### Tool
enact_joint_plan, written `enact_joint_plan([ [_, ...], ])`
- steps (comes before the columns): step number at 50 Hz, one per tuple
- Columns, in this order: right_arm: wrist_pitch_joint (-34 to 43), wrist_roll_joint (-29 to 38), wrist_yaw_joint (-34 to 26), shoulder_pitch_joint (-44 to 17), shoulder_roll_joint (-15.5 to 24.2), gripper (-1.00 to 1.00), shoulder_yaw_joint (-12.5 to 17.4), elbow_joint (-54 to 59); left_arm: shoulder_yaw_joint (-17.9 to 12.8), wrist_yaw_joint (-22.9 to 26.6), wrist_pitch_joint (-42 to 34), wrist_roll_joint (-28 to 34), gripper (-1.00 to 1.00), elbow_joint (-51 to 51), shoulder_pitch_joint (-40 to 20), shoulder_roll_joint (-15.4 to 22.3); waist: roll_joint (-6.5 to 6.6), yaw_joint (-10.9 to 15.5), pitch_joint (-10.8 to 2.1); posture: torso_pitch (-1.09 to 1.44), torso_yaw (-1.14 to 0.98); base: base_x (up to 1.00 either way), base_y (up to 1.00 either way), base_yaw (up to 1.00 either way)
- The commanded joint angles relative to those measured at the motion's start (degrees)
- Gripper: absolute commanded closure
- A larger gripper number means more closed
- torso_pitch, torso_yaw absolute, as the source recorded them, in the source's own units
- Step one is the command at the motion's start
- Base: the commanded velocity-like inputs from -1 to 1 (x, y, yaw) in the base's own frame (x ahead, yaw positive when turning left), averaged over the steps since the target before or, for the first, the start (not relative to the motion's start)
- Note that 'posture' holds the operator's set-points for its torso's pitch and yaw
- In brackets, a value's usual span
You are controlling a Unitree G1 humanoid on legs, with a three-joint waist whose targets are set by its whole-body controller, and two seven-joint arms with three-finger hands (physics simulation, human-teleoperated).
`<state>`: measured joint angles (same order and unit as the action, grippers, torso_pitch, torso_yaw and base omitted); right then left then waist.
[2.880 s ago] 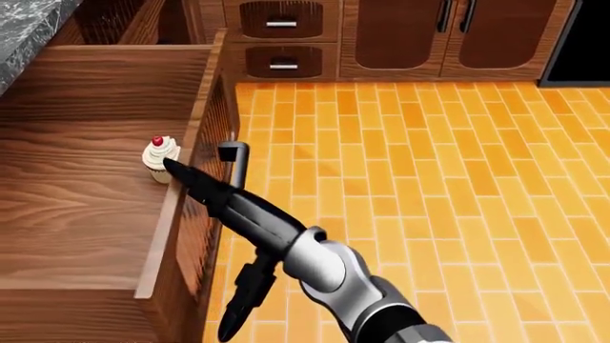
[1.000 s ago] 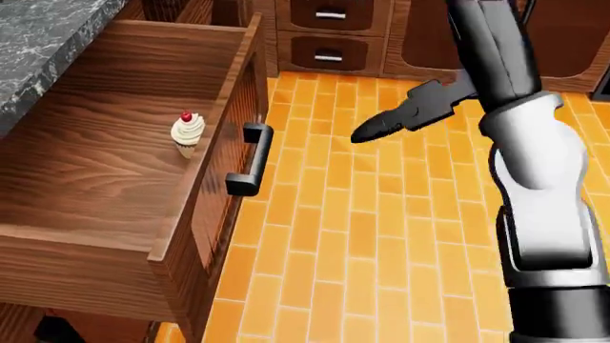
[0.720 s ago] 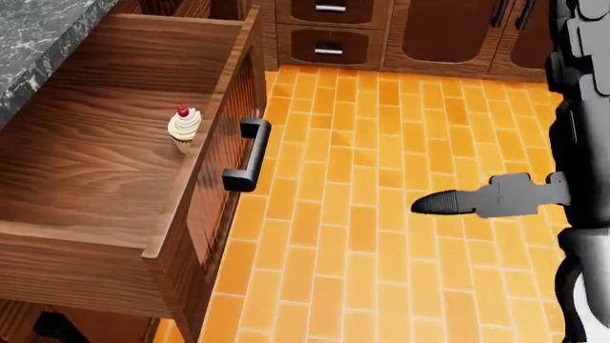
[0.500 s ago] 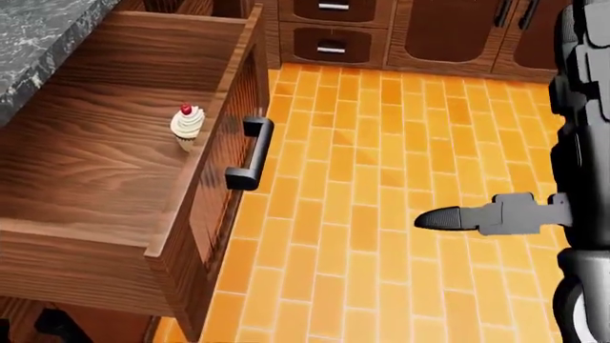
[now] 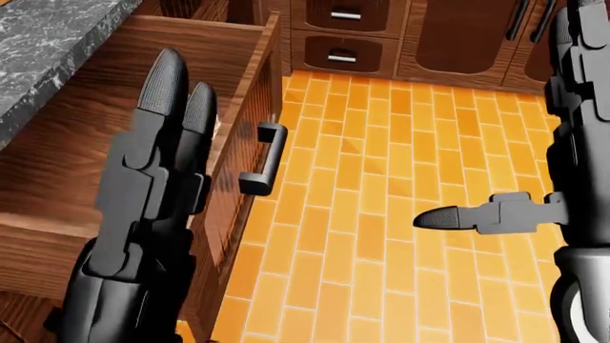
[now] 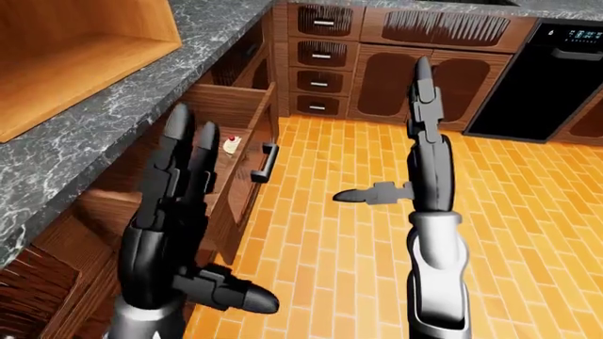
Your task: Close the right drawer.
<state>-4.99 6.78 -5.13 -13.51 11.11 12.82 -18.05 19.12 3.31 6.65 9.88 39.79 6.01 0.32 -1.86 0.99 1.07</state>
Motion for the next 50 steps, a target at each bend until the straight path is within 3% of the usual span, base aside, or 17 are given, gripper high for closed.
enact_joint_plan([
  [1, -1.34, -0.07, 0.35, -1.20, 0.48, -1.00, 0.35, -1.86, 1.17, -0.06, 1.73, 0.84, -1.00, 1.68, -1.07, -0.42, -0.17, 0.03, -0.98, 0.00, 0.00, 0.00, 0.00, 0.00],
  [7, -2.16, 0.15, 0.04, -1.05, 0.38, -1.00, 0.03, -0.84, 4.65, 0.08, 3.64, 3.36, -1.00, -4.36, -3.21, -1.74, -0.31, 0.02, -1.00, 0.00, 0.00, 0.00, 0.00, 0.00],
  [13, -2.06, 0.22, -0.23, -1.04, 0.30, -1.00, 0.00, -0.88, 5.36, 0.76, 3.45, 3.62, -1.00, -12.64, -6.68, -4.79, -0.57, 0.09, -0.99, 0.00, 0.00, 0.00, 0.00, 0.00],
  [19, -2.65, 0.15, -0.33, -1.08, 0.20, -1.00, -0.13, -0.18, 7.33, -1.87, 7.27, 5.36, -1.00, -21.18, -5.52, -5.83, -0.70, -0.08, -1.00, 0.00, 0.00, 0.00, 0.00, 0.00],
  [21, -3.08, 0.16, -0.28, -1.03, 0.19, -1.00, -0.17, 0.27, 6.44, -4.25, 8.15, 6.35, -1.00, -25.11, -6.67, -7.00, -0.83, -0.06, -0.98, 0.00, 0.00, 0.00, 0.00, 0.00],
  [24, -3.79, 0.08, -0.09, -1.04, 0.08, -1.00, -0.30, 1.11, 0.87, -10.47, 10.25, 8.64, -1.00, -33.77, -11.61, -9.01, -1.03, -0.07, -1.04, 0.00, 0.00, 0.00, 0.00, 0.00],
  [25, -4.04, 0.15, -0.01, -1.08, 0.01, -1.00, -0.44, 1.48, 0.38, -11.41, 11.35, 9.69, -1.00, -35.55, -12.07, -9.07, -1.04, -0.11, -1.07, 0.00, 0.00, 0.00, 0.00, 0.00],
  [30, -3.77, 0.14, -0.03, -1.14, 0.08, -1.00, -0.39, 1.26, 0.95, -15.12, 14.45, 14.72, -1.00, -42.75, -11.96, -9.98, -0.99, -0.41, -1.23, 0.00, 0.00, 0.00, 0.00, 0.00],
  [33, -4.21, 0.27, 0.06, -1.18, 0.03, -1.00, -0.54, 1.89, -0.88, -15.22, 13.51, 13.90, -1.00, -46.68, -13.66, -10.55, -1.01, -0.33, -1.23, 0.00, 0.00, 0.00, 0.00, 0.00],
  [44, -4.14, 0.32, 0.07, -1.08, 0.01, -1.00, -0.51, 1.62, -1.33, -14.04, 11.75, 12.42, -1.00, -51.81, -13.77, -11.84, -0.90, -0.61, -1.36, 0.00, 0.00, 0.00, 0.00, 0.00],
  [50, -4.09, 0.26, 0.14, -1.04, 0.01, -1.00, -0.45, 1.54, -2.45, -16.91, 13.20, 11.84, -1.00, -56.23, -14.70, -11.96, -0.93, -0.70, -1.42, 0.00, 0.00, 0.00, 0.00, 0.00],
])
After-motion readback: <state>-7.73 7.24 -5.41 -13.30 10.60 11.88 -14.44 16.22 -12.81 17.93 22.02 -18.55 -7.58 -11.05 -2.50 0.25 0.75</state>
